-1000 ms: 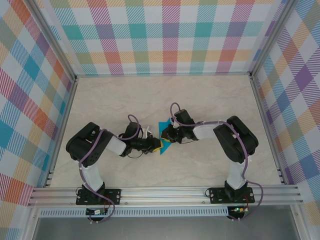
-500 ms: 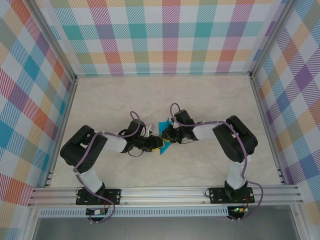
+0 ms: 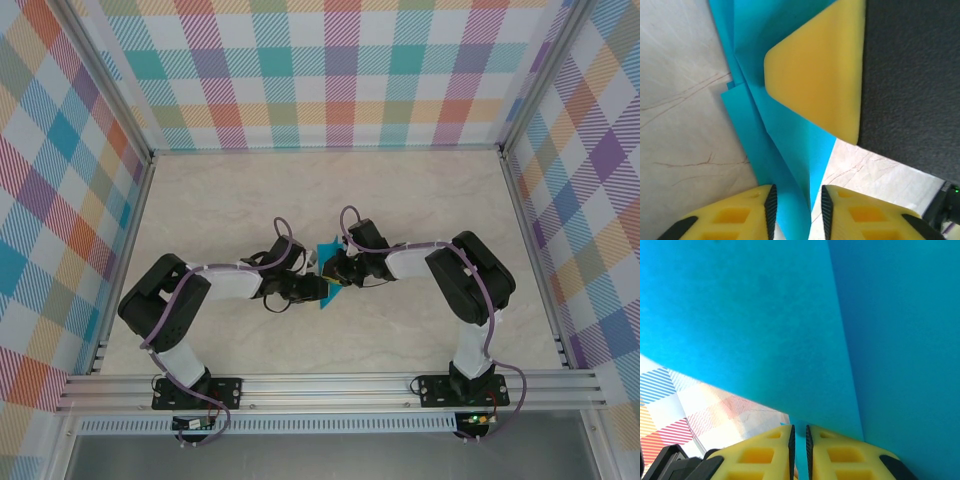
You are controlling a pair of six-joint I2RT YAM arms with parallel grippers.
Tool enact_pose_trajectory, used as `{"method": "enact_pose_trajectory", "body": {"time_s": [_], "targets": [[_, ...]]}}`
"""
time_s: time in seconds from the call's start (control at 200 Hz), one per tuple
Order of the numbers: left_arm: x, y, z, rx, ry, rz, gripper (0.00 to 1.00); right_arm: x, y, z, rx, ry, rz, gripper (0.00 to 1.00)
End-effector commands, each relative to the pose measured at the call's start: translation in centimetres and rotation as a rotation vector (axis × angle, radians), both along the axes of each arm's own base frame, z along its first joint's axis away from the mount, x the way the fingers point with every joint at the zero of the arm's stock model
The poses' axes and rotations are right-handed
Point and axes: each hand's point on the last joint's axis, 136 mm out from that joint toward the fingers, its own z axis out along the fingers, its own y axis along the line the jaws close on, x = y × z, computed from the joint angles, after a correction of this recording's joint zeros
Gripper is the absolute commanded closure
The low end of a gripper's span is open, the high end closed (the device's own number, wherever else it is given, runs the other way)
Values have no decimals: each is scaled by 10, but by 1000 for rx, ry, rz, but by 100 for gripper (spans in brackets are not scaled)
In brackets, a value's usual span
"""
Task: Fold a paper plane with a square sheet of paper (pick it up from the middle)
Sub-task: Fourth fold the wing at the center of the table.
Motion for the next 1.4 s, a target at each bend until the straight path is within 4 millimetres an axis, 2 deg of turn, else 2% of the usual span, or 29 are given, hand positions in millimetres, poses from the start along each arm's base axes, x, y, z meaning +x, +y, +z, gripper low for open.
{"method": "enact_pose_trajectory", "body": {"time_s": [0.0, 0.18, 0.295, 0.495, 0.575, 0.69, 0.73, 0.825, 0.905, 1.04, 1.12, 1.23, 1.395], "targets": [[-10, 10, -16, 106, 25, -25, 75, 0, -4, -9, -34, 30, -14, 83], [-14, 17, -25, 139, 35, -16, 92, -1, -6, -10, -39, 31, -15, 83], [-15, 19, -27, 140, 37, -5, 97, -1, -7, -11, -45, 31, -17, 83], [-20, 14, -30, 103, 74, -3, 100, -2, -7, -14, -55, 40, -13, 83], [-25, 18, -32, 98, 89, 23, 100, -4, -12, -20, -87, 57, -22, 83], [-30, 16, -29, 32, 90, 45, 94, -9, -16, -27, -103, 79, -21, 83], [-32, 13, -24, -4, 90, 46, 88, -11, -17, -30, -108, 90, -19, 83], [-31, 12, -10, -70, 62, 88, 87, -15, -20, -34, -118, 100, -20, 84], [-26, 24, 1, -78, 11, 175, 84, -17, -21, -35, -124, 106, -19, 84], [-15, 54, 12, -66, -49, 372, 87, -19, -23, -37, -130, 117, -26, 84], [-11, 62, 22, -95, -66, 429, 87, -18, -23, -38, -131, 120, -33, 84], [-5, 54, 43, -154, -89, 412, 86, -18, -23, -39, -136, 129, -34, 84], [6, 24, 73, -269, -90, 331, 87, -18, -23, -39, -144, 136, -37, 84]]}}
